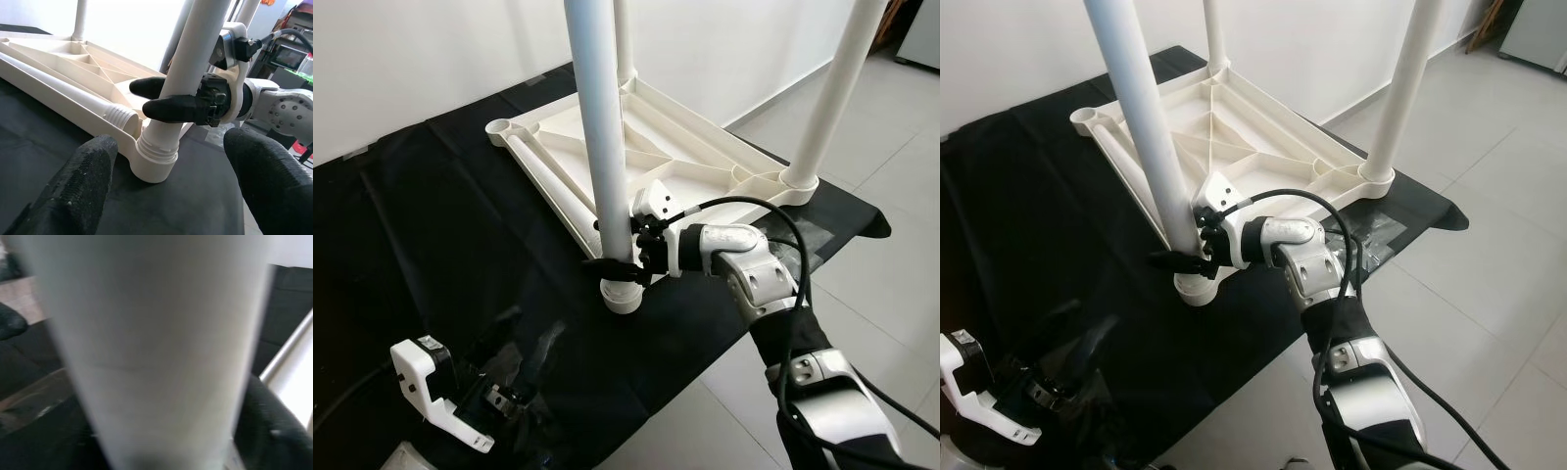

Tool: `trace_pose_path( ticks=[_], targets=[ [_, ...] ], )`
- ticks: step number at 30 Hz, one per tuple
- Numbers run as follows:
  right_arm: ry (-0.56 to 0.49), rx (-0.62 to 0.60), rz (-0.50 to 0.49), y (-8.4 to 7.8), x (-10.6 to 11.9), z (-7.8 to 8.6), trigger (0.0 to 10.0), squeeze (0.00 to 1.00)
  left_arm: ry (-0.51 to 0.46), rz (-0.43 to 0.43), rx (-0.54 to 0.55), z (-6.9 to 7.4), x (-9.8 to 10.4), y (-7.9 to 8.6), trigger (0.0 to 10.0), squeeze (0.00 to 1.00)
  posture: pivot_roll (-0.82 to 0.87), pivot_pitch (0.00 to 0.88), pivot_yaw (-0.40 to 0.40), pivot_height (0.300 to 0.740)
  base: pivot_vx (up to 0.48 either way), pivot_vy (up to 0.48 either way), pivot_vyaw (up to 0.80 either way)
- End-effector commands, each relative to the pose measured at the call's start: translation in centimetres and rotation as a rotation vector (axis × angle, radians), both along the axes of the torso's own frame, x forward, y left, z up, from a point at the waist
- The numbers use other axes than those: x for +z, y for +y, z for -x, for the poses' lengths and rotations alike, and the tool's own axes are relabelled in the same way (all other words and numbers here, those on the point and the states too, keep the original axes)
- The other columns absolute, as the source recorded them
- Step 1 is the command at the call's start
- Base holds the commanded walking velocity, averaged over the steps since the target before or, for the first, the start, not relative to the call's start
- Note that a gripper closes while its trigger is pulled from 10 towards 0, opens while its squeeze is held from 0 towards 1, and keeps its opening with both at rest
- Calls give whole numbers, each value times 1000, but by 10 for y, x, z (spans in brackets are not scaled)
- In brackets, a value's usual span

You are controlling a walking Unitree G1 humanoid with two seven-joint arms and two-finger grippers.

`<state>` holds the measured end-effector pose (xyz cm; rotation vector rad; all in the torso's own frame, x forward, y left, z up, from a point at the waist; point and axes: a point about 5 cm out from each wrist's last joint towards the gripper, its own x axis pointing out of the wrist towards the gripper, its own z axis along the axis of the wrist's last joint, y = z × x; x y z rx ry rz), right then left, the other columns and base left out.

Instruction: Building children table

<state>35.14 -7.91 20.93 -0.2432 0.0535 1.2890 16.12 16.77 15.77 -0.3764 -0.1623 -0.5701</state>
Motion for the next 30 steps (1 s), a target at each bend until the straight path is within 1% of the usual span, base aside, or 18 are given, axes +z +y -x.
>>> trace_pose_path(
  ticks=[1, 3, 7, 9, 11, 12, 14, 15, 16, 17, 18, 19, 20, 21, 22, 23, 29, 30],
  targets=[
    [-20, 54, -17, 3, 6, 0, 0, 0, 37, 9, -6, 2, -6, 1, 10000, 0, -24, 190, 81, 740, 0, 0, 0],
    [-26, 70, -17, 4, 6, 0, 0, 0, 38, 13, -7, 2, -6, 2, 10000, 0, -27, 191, 83, 740, 0, 0, 0],
    [-48, 42, -15, 2, 4, -1, 0, 0, 37, 18, -5, 2, -5, 2, 10000, 0, -33, 193, 86, 740, 0, 0, 0],
    [-57, -19, -17, 0, 0, -2, 0, 0, 37, 19, -3, 2, -5, 2, 10000, 0, -37, 193, 85, 740, 0, 0, 0],
    [-57, -19, -17, 0, 0, -2, 0, 0, 37, 19, -3, 2, -5, 2, 10000, 0, -37, 193, 85, 740, 0, 0, 0],
    [-53, -87, -26, -2, -3, -1, 0, 0, 37, 19, -2, 2, -5, 3, 10000, 0, -41, 196, 79, 740, 0, 0, 0],
    [-53, -87, -26, -2, -3, -1, 0, 0, 37, 19, -2, 2, -5, 3, 10000, 0, -41, 196, 79, 740, 0, 0, 0],
    [-38, -184, -51, -4, -8, 3, 0, 0, 37, 19, -1, 2, -5, 3, 10000, 0, -43, 197, 76, 740, 0, 0, 0],
    [-79, -531, -9, -12, -22, 11, 0, 0, 37, 18, 3, 1, -5, 5, 10000, 0, -55, 202, 85, 740, 0, 0, 0],
    [-79, -531, -9, -12, -22, 11, 0, 0, 37, 18, 3, 1, -5, 5, 10000, 0, -55, 202, 85, 740, 0, 0, 0],
    [-122, -803, 25, -26, -29, 20, 0, 0, 37, 17, 6, 1, -5, 7, 10000, 0, -63, 202, 91, 740, 0, 0, 0],
    [-122, -803, 25, -26, -29, 20, 0, 0, 37, 17, 6, 1, -5, 7, 10000, 0, -63, 202, 91, 740, 0, 0, 0],
    [-157, -928, 17, -28, -31, 36, 0, 0, 38, 13, 7, 0, -5, 8, 10000, 0, -60, 196, 97, 740, 0, 0, 0],
    [-155, -930, 12, -21, -34, 46, 0, 0, 40, 9, 7, -1, -6, 10, 10000, 0, -72, 189, 108, 740, 0, 0, 0],
    [-155, -930, 12, -21, -34, 46, 0, 0, 40, 9, 7, -1, -6, 10, 10000, 0, -72, 189, 108, 740, 0, 0, 0],
    [-141, -872, -3, -13, -35, 51, 0, 0, 42, 7, 5, -2, -6, 11, 10000, 0, -72, 189, 108, 740, 0, 0, 0],
    [-115, -851, -41, -7, -34, 43, 0, 0, 47, -1, 6, -4, -7, 11, 10000, 0, -61, 181, 114, 740, 0, 0, 0],
    [-108, -803, -65, -1, -31, 42, 10000, 0, 46, -2, 12, -4, -7, 11, 10000, 0, -61, 182, 114, 740, 0, 0, 0]
  ],
)
